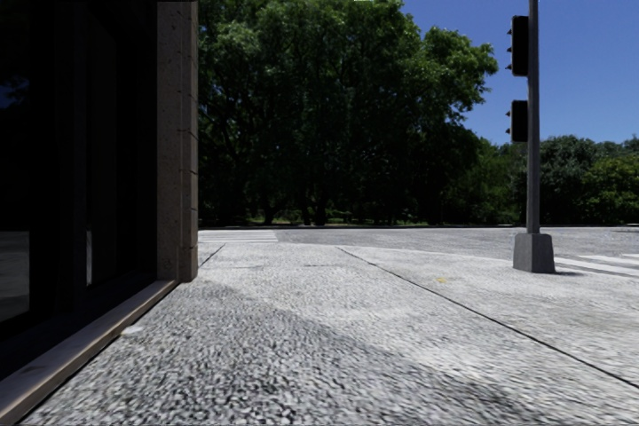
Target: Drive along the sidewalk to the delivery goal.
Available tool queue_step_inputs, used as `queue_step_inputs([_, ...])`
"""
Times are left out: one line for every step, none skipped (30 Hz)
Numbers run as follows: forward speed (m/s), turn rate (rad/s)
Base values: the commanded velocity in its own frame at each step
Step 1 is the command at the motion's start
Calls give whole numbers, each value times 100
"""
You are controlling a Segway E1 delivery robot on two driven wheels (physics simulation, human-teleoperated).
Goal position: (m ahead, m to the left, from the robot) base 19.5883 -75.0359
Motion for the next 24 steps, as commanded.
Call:
queue_step_inputs([200, -58])
queue_step_inputs([200, -58])
queue_step_inputs([200, -58])
queue_step_inputs([200, -58])
queue_step_inputs([200, -58])
queue_step_inputs([200, -58])
queue_step_inputs([200, -58])
queue_step_inputs([200, -58])
queue_step_inputs([200, -58])
queue_step_inputs([200, -58])
queue_step_inputs([200, -58])
queue_step_inputs([200, -58])
queue_step_inputs([200, -58])
queue_step_inputs([200, -58])
queue_step_inputs([200, -58])
queue_step_inputs([200, -58])
queue_step_inputs([200, -58])
queue_step_inputs([200, -58])
queue_step_inputs([200, -58])
queue_step_inputs([200, -58])
queue_step_inputs([200, -58])
queue_step_inputs([200, -58])
queue_step_inputs([200, -58])
queue_step_inputs([200, -58])
